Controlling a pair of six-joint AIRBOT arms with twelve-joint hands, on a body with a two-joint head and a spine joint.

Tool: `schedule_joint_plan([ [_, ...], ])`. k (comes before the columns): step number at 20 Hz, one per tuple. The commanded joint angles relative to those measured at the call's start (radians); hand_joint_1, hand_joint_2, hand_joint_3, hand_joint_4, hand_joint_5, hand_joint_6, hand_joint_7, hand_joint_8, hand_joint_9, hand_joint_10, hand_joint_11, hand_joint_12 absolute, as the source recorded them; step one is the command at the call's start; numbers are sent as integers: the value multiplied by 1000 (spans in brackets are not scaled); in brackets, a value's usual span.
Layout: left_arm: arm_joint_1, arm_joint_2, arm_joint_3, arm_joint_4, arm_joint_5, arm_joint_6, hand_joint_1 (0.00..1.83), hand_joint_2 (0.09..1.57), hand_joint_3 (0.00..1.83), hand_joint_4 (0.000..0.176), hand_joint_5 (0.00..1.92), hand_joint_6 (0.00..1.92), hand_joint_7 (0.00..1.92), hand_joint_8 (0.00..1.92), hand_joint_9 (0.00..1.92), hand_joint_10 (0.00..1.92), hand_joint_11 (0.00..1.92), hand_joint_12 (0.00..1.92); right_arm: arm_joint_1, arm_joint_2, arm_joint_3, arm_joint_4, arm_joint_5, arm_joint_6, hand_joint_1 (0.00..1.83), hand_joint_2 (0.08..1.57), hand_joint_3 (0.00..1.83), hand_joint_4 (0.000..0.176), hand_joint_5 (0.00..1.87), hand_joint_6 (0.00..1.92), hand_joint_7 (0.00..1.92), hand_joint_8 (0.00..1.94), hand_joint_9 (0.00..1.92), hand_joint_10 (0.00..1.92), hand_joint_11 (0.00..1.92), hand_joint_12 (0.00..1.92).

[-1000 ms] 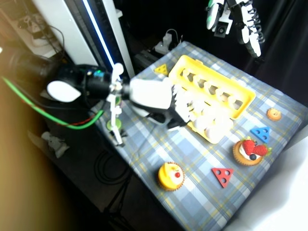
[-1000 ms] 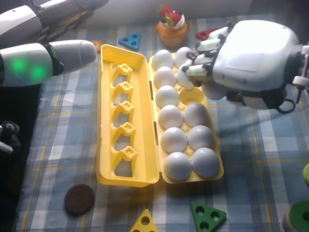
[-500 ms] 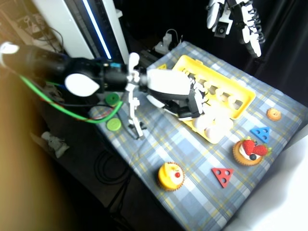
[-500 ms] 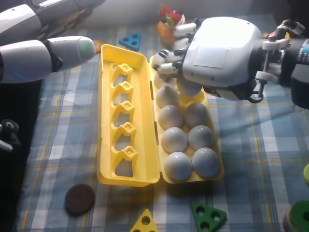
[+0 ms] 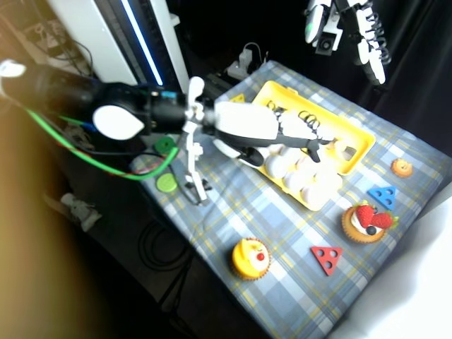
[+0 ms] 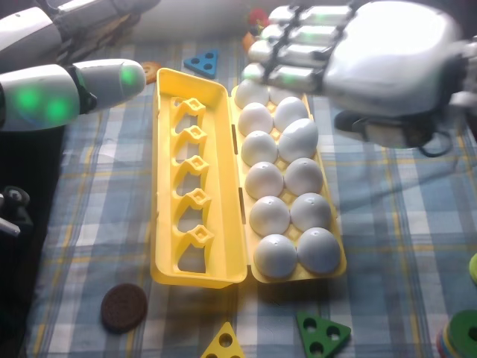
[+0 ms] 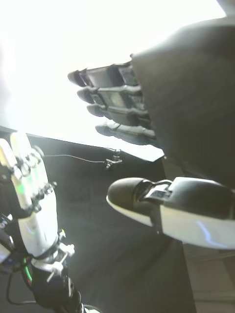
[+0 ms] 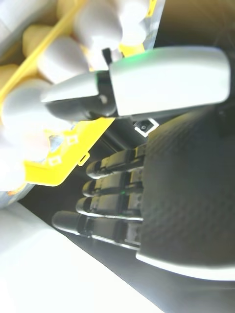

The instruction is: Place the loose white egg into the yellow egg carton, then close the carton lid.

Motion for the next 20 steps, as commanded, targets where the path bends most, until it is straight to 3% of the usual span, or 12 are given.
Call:
schedule_joint_plan([
  [1,-4,6,-3,-27,-128,-5,435,1385,0,14,14,0,28,6,39,5,0,580,10,28,-14,6,140,-5,382,1279,19,88,0,0,0,0,0,0,2,1],
  [2,0,10,-6,-31,-131,-5,400,1387,0,0,12,1,54,8,82,18,0,848,0,56,-32,10,154,-5,296,1217,0,138,0,0,0,0,0,0,0,0],
  [3,5,14,-8,-36,-135,-5,378,1387,0,0,2,0,62,5,99,20,0,947,-17,87,-50,20,170,-5,249,1192,0,160,0,0,0,0,0,0,0,0],
  [5,16,17,-8,-55,-150,-15,395,1370,0,16,0,0,68,2,127,21,0,1048,-65,148,-85,53,222,-5,180,1233,6,139,0,0,0,0,0,0,0,0],
  [7,24,17,-3,-63,-164,-55,399,1375,1,27,0,0,33,7,151,27,0,1316,-115,206,-118,92,283,-10,431,1319,30,105,0,0,0,0,0,0,0,0],
  [9,42,8,12,-69,-174,-103,254,1411,4,1,0,0,6,2,220,73,0,1534,-160,261,-158,138,338,-45,301,1324,22,135,0,0,0,0,0,0,0,0],
  [10,51,4,16,-73,-177,-121,124,1403,2,0,0,0,0,0,259,95,0,1564,-172,279,-173,146,356,-52,212,1312,13,126,0,0,0,0,0,0,18,10],
  [11,68,-2,24,-84,-180,-148,55,1394,0,10,0,0,0,0,281,107,0,1560,-193,306,-193,158,390,-52,204,1316,13,96,0,0,0,0,0,0,16,13],
  [12,76,-6,29,-87,-182,-168,10,1402,3,0,0,0,0,0,266,99,0,1546,-203,317,-201,163,401,-52,246,1343,21,36,0,0,0,0,0,0,2,2],
  [17,230,-36,71,-175,-245,-337,2,1408,0,0,0,0,0,0,334,100,36,1446,-242,358,-239,171,446,-53,259,1358,16,27,0,0,0,0,0,0,0,0],
  [19,285,-65,94,-203,-254,-393,0,1379,0,23,0,0,0,0,299,72,0,1318,-246,368,-248,171,459,-53,211,1368,18,16,0,0,0,0,0,0,0,0],
  [20,313,-82,102,-217,-260,-417,0,1386,0,12,0,0,0,0,325,75,0,1367,-249,372,-253,171,465,-53,208,1375,20,25,0,0,0,0,0,0,0,0],
])
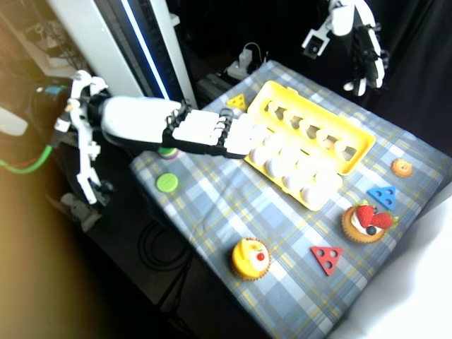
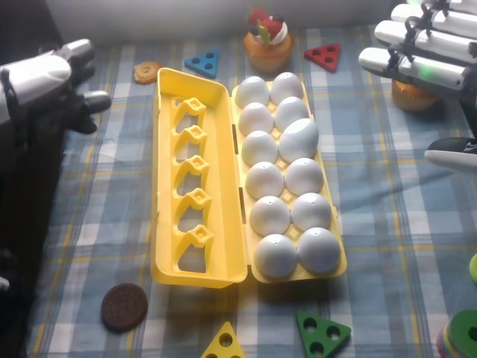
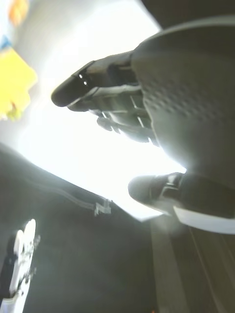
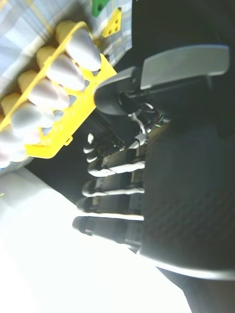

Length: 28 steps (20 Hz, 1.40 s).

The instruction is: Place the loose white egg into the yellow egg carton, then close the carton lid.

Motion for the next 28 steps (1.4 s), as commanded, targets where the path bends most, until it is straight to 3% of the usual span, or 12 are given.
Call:
schedule_joint_plan([
  [1,14,-17,5,-16,-125,-30,0,1384,0,0,0,0,0,0,339,69,2,1401,4,8,-4,6,133,-4,195,1385,21,32,0,0,0,0,0,0,0,0],
  [3,50,-42,18,-41,-129,-62,0,1365,0,0,0,0,0,0,357,53,124,1378,4,10,-7,5,139,-4,210,1391,19,47,0,0,0,0,0,0,0,0],
  [6,56,-61,25,-21,-99,-85,0,1351,0,0,0,0,0,0,393,50,153,1372,1,13,-9,5,140,-4,208,1378,7,21,0,0,0,0,0,0,0,0],
  [10,55,-88,45,44,-53,-158,0,1371,1,0,0,0,0,0,393,39,119,1413,1,13,-10,5,145,-4,264,1374,1,62,0,0,0,0,0,0,0,0],
  [14,29,-103,55,138,-7,-223,0,1320,0,0,0,0,0,0,429,47,274,1357,1,12,-12,1,145,-4,299,1351,0,14,0,0,0,0,0,0,0,0],
  [16,12,-119,66,180,18,-251,0,1340,4,0,0,0,0,0,422,44,281,1375,1,12,-13,-1,146,-4,290,1368,1,52,0,0,0,0,0,0,0,0],
  [20,-1,-150,83,217,18,-294,20,1319,1,0,0,0,0,0,376,31,180,1474,1,12,-15,-5,150,-4,268,1363,0,13,0,0,0,0,0,0,0,0],
  [22,-13,-157,80,232,-15,-305,114,1232,0,20,0,0,0,0,422,48,263,1395,1,12,-15,-4,150,-4,273,1362,0,22,0,0,0,0,0,0,0,0],
  [23,-15,-157,78,233,-28,-306,92,1254,0,0,0,0,0,0,430,49,339,1347,1,12,-15,-4,150,-4,272,1357,0,24,0,0,0,0,0,0,0,0],
  [25,-23,-155,72,235,-70,-306,5,1251,0,47,0,0,0,0,410,24,255,1102,1,13,-14,0,150,-4,283,1356,0,3,0,0,0,0,0,0,0,0],
  [26,-28,-152,66,239,-89,-305,51,1261,3,65,0,0,0,0,391,13,204,1087,1,13,-14,0,150,-4,280,1343,0,21,0,0,0,0,0,0,0,0],
  [28,-50,-137,47,254,-119,-281,38,1298,5,56,0,0,0,0,303,2,86,1216,1,14,-14,1,150,-4,297,1338,0,2,0,0,0,0,0,0,0,0],
])
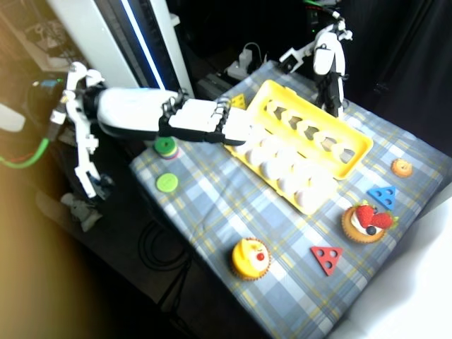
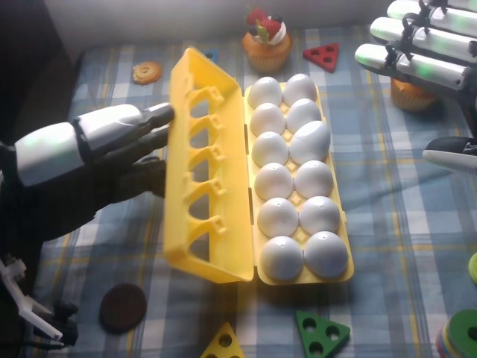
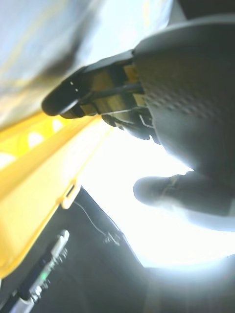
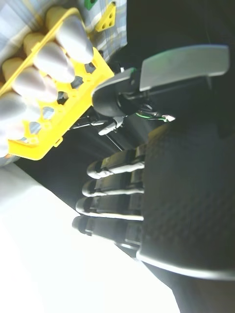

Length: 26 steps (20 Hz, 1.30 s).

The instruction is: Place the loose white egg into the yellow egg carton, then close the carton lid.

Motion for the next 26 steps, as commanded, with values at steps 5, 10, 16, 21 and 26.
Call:
schedule_joint_plan([
  [5,-112,16,-22,101,-157,11,0,1271,0,14,0,0,0,0,337,23,55,1550,6,11,-2,12,122,-4,283,1308,0,24,0,0,0,0,0,0,0,0],
  [10,-224,-18,3,247,-76,-22,0,1340,10,0,0,0,0,0,338,23,47,1540,6,15,-3,15,131,-4,231,1338,0,28,0,0,0,0,0,0,0,0],
  [16,-376,-165,118,541,102,-223,0,1404,10,0,0,0,0,0,141,0,0,1506,6,24,-7,16,135,-4,232,1342,0,63,0,0,0,0,0,0,0,0],
  [21,-454,-214,166,781,192,-369,0,1437,8,0,0,0,0,0,197,33,0,1654,6,24,-7,17,135,-4,252,1356,5,25,0,0,0,0,0,0,0,0],
  [26,-493,-143,132,795,181,-343,0,1428,0,19,0,0,0,0,95,13,0,1322,3,27,-7,21,135,-4,199,1335,0,52,0,0,0,0,0,0,0,0],
])
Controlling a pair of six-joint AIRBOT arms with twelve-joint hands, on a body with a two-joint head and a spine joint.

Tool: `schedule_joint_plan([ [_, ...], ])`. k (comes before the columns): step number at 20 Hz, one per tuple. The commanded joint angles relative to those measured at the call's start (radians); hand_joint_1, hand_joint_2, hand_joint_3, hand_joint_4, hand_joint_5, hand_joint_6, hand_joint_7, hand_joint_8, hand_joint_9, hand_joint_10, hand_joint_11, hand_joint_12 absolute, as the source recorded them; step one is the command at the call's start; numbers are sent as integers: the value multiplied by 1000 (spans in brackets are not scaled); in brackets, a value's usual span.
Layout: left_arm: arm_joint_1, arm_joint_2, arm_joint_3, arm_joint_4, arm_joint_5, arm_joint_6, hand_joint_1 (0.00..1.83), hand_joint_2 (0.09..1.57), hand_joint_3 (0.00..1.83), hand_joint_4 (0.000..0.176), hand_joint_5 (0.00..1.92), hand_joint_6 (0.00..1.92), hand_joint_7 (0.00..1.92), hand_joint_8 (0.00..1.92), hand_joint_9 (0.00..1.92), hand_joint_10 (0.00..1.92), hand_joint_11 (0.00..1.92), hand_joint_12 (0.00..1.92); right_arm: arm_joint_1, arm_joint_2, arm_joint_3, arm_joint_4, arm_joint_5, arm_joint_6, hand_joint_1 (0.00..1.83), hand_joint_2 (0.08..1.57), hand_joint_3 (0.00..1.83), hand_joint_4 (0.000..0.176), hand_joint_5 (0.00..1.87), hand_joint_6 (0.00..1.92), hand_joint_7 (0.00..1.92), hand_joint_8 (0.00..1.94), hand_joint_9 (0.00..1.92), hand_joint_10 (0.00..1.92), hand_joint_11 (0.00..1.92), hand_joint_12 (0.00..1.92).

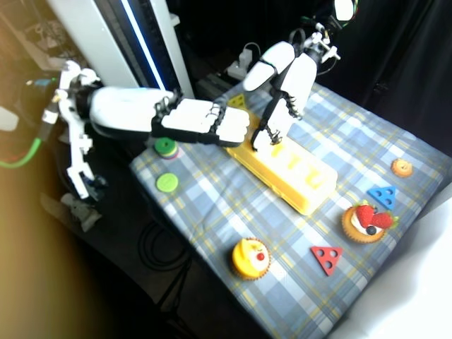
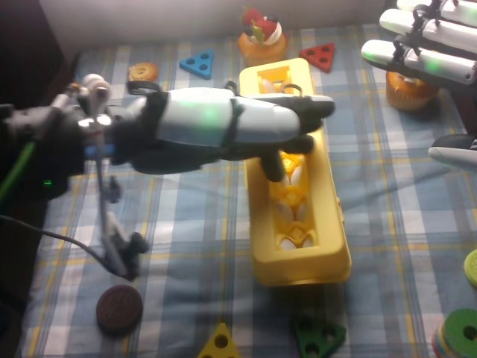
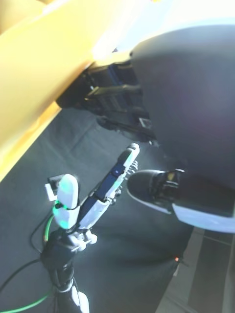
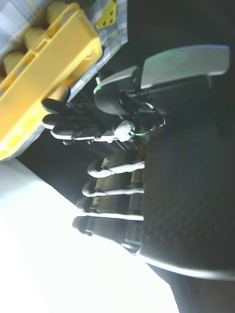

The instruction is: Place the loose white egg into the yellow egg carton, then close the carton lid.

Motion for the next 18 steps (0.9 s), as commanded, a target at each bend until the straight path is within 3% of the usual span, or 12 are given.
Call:
schedule_joint_plan([
  [1,-25,26,-13,-67,-69,23,0,1444,4,6,0,0,0,0,102,16,0,1251,7,9,-4,13,127,-4,194,1330,0,52,0,0,0,0,0,0,0,0],
  [2,-37,54,-40,-67,-69,56,0,1461,6,22,0,0,0,0,55,15,0,1150,6,12,-6,15,130,-4,194,1325,0,63,0,0,0,0,0,0,0,0],
  [3,-50,90,-72,-76,-64,112,40,1484,9,0,4,1,18,5,109,40,0,1219,3,17,-10,17,137,-4,216,1318,0,66,0,0,0,0,0,0,0,0],
  [9,-53,252,-185,-224,-95,340,214,1447,0,0,91,16,84,3,106,29,0,1096,-38,51,-31,47,192,-4,287,1323,0,71,0,0,0,0,0,0,0,0],
  [10,-52,279,-204,-263,-99,398,136,1444,0,32,37,4,36,0,66,10,0,975,-49,58,-35,56,207,-4,314,1324,0,63,0,0,0,0,0,0,0,0],
  [11,-54,301,-221,-305,-97,464,145,1420,0,47,10,6,68,7,39,8,0,538,-59,65,-40,66,222,-4,349,1321,0,42,0,0,0,0,0,0,0,0],
  [12,-46,327,-239,-391,-100,567,142,1378,0,38,1,0,13,1,7,1,0,327,-73,74,-45,80,242,-4,441,1319,0,48,0,0,0,0,0,0,0,0],
  [13,-32,339,-247,-458,-113,635,76,1345,0,0,0,0,2,0,1,0,0,65,-78,78,-48,92,257,-5,539,1297,0,63,0,0,0,0,0,0,0,0],
  [15,21,370,-261,-636,-182,780,158,1302,0,0,0,0,0,0,0,0,0,2,-92,80,-52,123,286,-23,641,1249,0,81,0,0,0,0,0,0,0,0],
  [16,47,384,-270,-706,-216,834,199,1268,0,8,0,0,0,0,0,0,0,0,-96,81,-58,142,301,-50,632,1229,0,68,0,0,0,0,0,0,0,0],
  [17,75,397,-280,-769,-263,881,252,1209,0,71,0,0,0,0,0,0,0,0,-104,82,-61,153,322,-59,640,1197,0,75,0,0,0,0,0,0,0,0],
  [18,116,409,-292,-845,-325,934,309,1177,0,104,0,0,0,0,0,0,0,0,-114,83,-61,167,347,-59,674,1172,0,74,0,0,0,0,0,0,0,0],
])
